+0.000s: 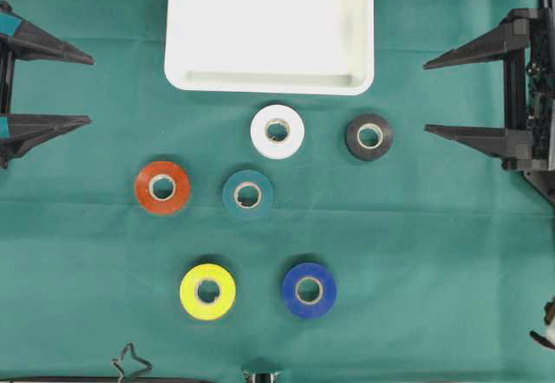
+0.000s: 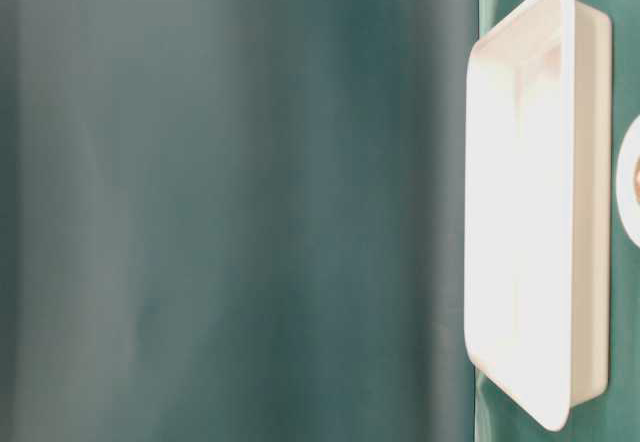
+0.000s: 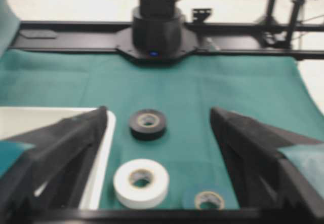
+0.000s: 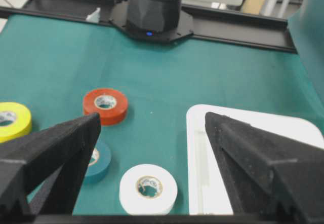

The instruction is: Pick up the tape from a random location and place it into the white case.

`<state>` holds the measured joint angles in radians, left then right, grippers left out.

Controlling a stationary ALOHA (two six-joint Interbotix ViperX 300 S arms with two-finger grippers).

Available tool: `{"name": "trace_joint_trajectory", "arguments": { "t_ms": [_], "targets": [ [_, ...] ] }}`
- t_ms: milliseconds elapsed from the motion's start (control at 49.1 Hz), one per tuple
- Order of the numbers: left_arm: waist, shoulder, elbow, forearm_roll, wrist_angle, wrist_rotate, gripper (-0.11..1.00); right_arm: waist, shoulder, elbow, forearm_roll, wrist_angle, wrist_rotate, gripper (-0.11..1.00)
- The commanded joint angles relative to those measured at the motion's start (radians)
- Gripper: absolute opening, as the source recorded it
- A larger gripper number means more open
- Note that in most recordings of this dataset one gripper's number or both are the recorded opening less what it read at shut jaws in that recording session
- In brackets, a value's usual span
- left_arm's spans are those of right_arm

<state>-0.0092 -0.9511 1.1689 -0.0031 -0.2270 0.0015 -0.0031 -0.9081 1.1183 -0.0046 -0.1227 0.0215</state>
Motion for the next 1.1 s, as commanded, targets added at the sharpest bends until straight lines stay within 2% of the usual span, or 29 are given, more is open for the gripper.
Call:
{"name": "trace_joint_trajectory", "arguments": {
  "t_ms": [0, 692, 876, 1079],
  "targets": [
    [0.0, 0.011, -0.023, -0.002, 0.0, 0.002, 0.98, 0.003, 0.005, -0.026, -0.002, -0.003, 0.0, 0.93],
    [0.002, 0.021, -0.028, -0.002, 0.002, -0.003, 0.99, 0.003, 0.005, -0.028, -0.003, 0.005, -0.002, 0.93],
    [0.002, 0.107, -0.071, -0.002, -0.035, 0.003, 0.99, 0.003, 0.008, -0.028, -0.006, 0.002, -0.002, 0.93],
    [0.003, 0.253, -0.173, -0.002, -0.049, 0.005, 0.99, 0.003, 0.008, -0.028, -0.006, 0.002, -0.002, 0.93]
  ]
}}
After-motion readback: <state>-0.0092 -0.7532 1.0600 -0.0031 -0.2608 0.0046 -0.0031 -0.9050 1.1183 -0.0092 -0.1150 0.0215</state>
